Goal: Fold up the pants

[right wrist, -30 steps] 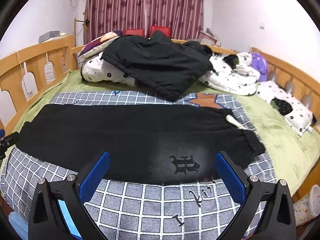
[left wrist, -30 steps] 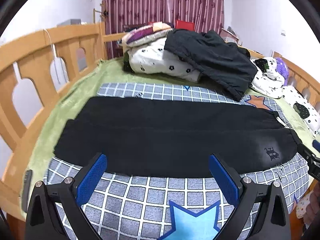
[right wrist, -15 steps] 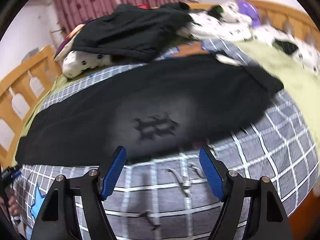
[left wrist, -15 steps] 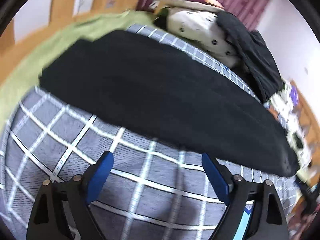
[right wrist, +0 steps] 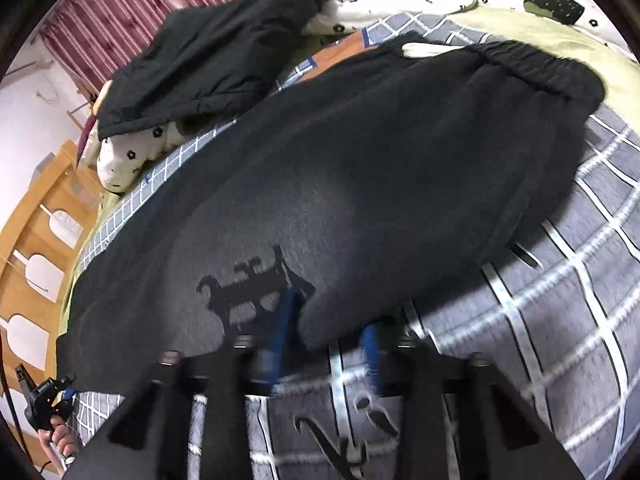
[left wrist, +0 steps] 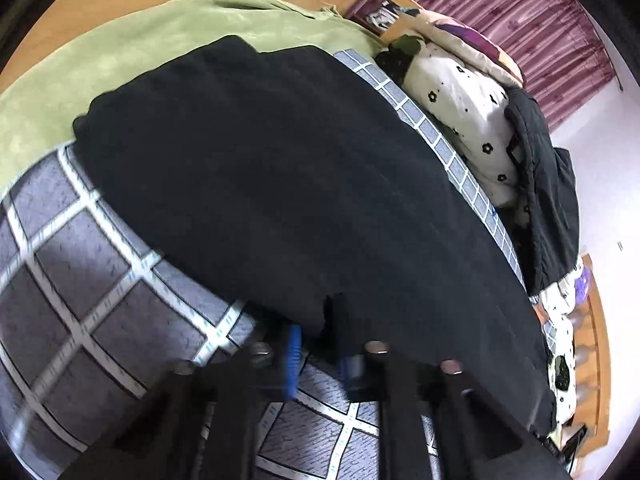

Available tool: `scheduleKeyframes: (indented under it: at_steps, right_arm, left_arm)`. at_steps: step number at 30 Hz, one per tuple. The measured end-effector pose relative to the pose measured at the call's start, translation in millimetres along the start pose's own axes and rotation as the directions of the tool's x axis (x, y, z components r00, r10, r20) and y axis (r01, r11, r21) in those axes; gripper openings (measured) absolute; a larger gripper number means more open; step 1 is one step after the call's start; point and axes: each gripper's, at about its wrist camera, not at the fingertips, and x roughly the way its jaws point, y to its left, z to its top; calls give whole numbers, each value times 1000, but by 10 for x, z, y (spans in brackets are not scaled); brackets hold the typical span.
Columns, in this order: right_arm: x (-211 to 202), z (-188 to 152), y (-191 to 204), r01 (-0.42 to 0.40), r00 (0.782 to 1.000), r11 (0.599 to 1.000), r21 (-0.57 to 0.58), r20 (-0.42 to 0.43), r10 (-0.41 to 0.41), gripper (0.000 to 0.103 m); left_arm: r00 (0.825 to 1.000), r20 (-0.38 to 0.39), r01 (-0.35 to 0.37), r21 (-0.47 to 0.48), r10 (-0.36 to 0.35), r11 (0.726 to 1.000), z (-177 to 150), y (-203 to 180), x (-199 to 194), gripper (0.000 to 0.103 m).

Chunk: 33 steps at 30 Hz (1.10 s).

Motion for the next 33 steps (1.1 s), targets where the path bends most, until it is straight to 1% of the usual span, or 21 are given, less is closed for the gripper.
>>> scheduleKeyframes:
  at_steps: [1, 3, 5, 7, 9, 11, 13, 16, 17, 20, 23, 25, 26, 28, 29, 30, 31, 32, 33]
  right_arm:
    - [-37, 38, 35, 4, 1000, 1000, -8, 14, -4, 17]
    - [-221, 121, 165, -5, 997, 998, -69, 70, 10, 16]
    - [-379, 202, 277, -16, 994, 993, -113, 110, 28, 16]
    - [-451, 327, 377, -25, 990, 990, -142, 133, 44, 15]
    - [-478, 488, 500, -23, 987, 984, -178, 152, 51, 15]
    - [-477, 639, 593, -19, 984, 978, -206, 172, 55, 15]
    - [-437, 814, 686, -19, 980, 973, -231, 190, 64, 15]
    - [-257, 1067, 752, -35, 976, 969, -246, 198, 85, 15]
    - [-174, 1140, 753, -38, 977, 968, -247, 196, 89, 15]
    - [111, 1348, 823, -25, 980, 967, -253, 185, 74, 15]
    - [546, 1585, 907, 11, 987, 968, -249, 159, 30, 16]
    - [823, 1668, 908, 26, 992, 973, -230, 128, 3, 16]
    - [914, 1698, 912, 33, 993, 973, -226, 121, -6, 18]
    - [1109, 1761, 894, 49, 992, 976, -211, 121, -24, 25]
    - [1166, 1779, 878, 48, 993, 979, -200, 116, -25, 28]
    - [1225, 1798, 852, 40, 995, 982, -185, 102, -21, 36]
    - [1255, 1809, 831, 21, 996, 985, -169, 89, -5, 45]
    - [1254, 1809, 817, 4, 997, 988, -156, 83, 9, 47]
    - [1224, 1790, 808, -8, 996, 989, -149, 82, 20, 47]
  left_arm:
    - [1000, 11, 8, 15, -8, 1000, 12, -28, -47, 10]
    - [998, 64, 17, 94, -23, 995, 48, -141, -239, 10]
    - [994, 107, 3, 149, -20, 989, 127, -309, -363, 10]
    - [991, 133, 1, 166, -23, 986, 238, -464, -415, 10]
    - [987, 161, -18, 190, -13, 982, 405, -648, -384, 10]
    - [979, 205, -58, 236, 9, 970, 529, -819, -363, 10]
    - [966, 256, -115, 283, 41, 952, 657, -984, -297, 10]
    - [949, 308, -177, 323, 74, 930, 841, -1207, -110, 10]
    - [944, 318, -197, 331, 87, 923, 940, -1298, 16, 10]
    - [938, 323, -241, 342, 127, 908, 1108, -1451, 365, 10]
    - [935, 310, -281, 348, 173, 894, 1187, -1504, 752, 10]
    - [929, 306, -318, 365, 210, 875, 1197, -1531, 985, 10]
    - [921, 315, -344, 372, 231, 862, 1197, -1543, 1084, 11]
    - [903, 332, -392, 375, 273, 840, 1215, -1564, 1234, 13]
    - [902, 322, -400, 374, 287, 837, 1231, -1560, 1295, 18]
    - [906, 306, -396, 375, 291, 838, 1241, -1553, 1335, 34]
    - [912, 287, -389, 374, 293, 842, 1250, -1538, 1360, 46]
    - [914, 290, -382, 367, 286, 848, 1243, -1525, 1341, 63]
    - [914, 302, -374, 365, 271, 853, 1210, -1521, 1296, 66]
